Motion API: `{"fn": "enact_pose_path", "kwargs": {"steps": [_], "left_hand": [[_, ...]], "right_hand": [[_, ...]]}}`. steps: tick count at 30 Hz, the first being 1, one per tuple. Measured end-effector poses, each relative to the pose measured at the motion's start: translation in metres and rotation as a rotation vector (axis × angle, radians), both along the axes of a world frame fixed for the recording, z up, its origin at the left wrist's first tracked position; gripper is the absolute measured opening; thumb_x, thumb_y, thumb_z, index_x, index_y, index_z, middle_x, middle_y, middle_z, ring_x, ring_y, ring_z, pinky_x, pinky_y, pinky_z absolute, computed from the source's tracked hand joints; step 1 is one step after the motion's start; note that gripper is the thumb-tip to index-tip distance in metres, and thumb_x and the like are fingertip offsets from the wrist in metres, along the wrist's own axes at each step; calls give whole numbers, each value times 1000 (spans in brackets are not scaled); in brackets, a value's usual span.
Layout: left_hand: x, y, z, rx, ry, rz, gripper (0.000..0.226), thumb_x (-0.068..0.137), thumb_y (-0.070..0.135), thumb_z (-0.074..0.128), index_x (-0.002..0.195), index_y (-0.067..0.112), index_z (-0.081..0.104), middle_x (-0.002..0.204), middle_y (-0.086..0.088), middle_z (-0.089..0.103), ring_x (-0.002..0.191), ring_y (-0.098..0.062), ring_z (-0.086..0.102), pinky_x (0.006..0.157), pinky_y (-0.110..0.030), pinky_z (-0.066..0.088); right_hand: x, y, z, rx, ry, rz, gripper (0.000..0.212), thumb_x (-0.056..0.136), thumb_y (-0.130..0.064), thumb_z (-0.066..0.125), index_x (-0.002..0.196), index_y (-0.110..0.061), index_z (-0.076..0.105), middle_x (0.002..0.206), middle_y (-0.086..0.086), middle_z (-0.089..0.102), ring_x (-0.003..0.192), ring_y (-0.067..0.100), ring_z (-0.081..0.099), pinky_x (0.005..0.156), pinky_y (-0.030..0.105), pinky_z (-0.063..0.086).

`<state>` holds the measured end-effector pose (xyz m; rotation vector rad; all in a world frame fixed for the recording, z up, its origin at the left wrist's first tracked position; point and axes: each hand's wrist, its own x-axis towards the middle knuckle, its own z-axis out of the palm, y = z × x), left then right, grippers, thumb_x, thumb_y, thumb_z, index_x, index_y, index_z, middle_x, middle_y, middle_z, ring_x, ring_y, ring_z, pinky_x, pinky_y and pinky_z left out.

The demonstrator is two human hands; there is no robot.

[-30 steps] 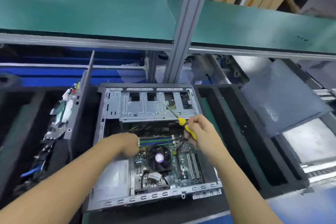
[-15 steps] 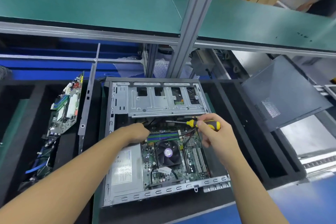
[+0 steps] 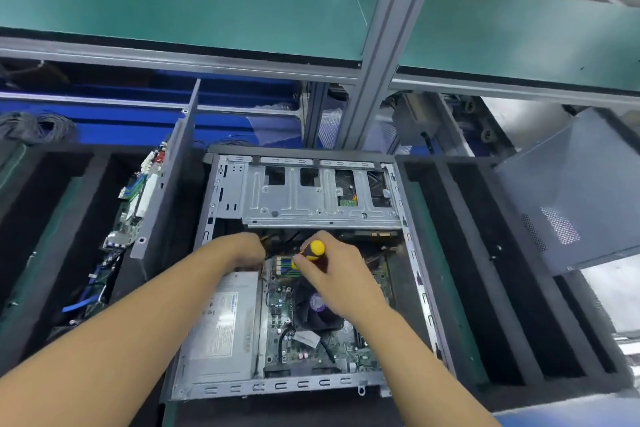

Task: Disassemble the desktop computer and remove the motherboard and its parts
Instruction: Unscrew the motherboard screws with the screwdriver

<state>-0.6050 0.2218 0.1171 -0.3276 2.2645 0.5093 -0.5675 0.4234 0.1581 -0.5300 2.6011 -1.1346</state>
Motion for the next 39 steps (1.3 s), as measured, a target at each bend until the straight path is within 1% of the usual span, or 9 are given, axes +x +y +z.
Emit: {"fn": "enact_pose_path", "kwargs": {"steps": [2,4,11,18,23,26,30,36,39], "left_hand": [[-2,0,2,-60,-18,-75,21,98,21,55,105,7,69,102,-10,66,85,-22,58,77,-33,49],[-1,6,6,-101,-49,-151,32,98,26,57,117,2,68,116,-15,68,100,-26,65,88,-36,51],[0,16,15,-53,-86,-155,35,94,18,61,127,6,65,128,-14,64,106,-25,62,100,-37,48],[-2,18,9,-76,-101,-207,35,100,23,56,130,6,61,119,-9,64,106,-24,62,100,-36,47],[-4,18,15,-132,-57,-305,30,98,12,54,125,3,63,101,-11,55,87,-21,49,77,-30,43],[1,10,15,-89,46,-253,23,92,15,63,115,10,67,112,-11,66,96,-24,61,83,-29,49],[7,0,12,22,195,-176,12,87,14,66,98,9,68,101,-12,68,93,-27,65,83,-35,54],[5,1,9,127,160,-186,7,84,10,71,85,16,67,93,-11,69,79,-20,57,81,-35,53],[2,5,7,57,173,-260,11,88,11,67,84,18,60,97,-12,68,80,-22,55,80,-35,51]], "right_hand": [[-7,-14,-7,37,9,41,23,96,-42,60,92,-21,50,81,-2,60,71,18,55,62,36,46],[-11,-25,-15,89,35,99,21,97,-40,59,94,-22,47,84,-3,58,74,19,53,62,36,44],[-18,-32,-32,133,19,118,22,96,-39,59,91,-24,43,78,-9,51,67,12,47,58,33,39],[-22,-33,-29,158,-2,149,22,96,-38,60,92,-25,42,81,-6,52,70,16,48,59,32,39],[-19,-46,-22,232,61,221,23,94,-32,64,89,-23,43,82,-3,53,74,19,49,62,33,40],[-25,-53,-15,257,38,262,19,91,-27,68,95,-20,51,94,3,62,85,23,53,69,33,42],[-28,-58,-9,300,-13,331,17,91,-20,69,104,-17,59,109,8,62,101,28,55,81,36,45],[-32,-61,-5,377,-59,336,16,91,-14,68,102,-18,58,109,10,56,98,28,54,74,30,36],[-29,-58,-2,426,-75,308,31,91,-30,68,111,-13,51,113,12,59,100,31,57,73,32,39]]}}
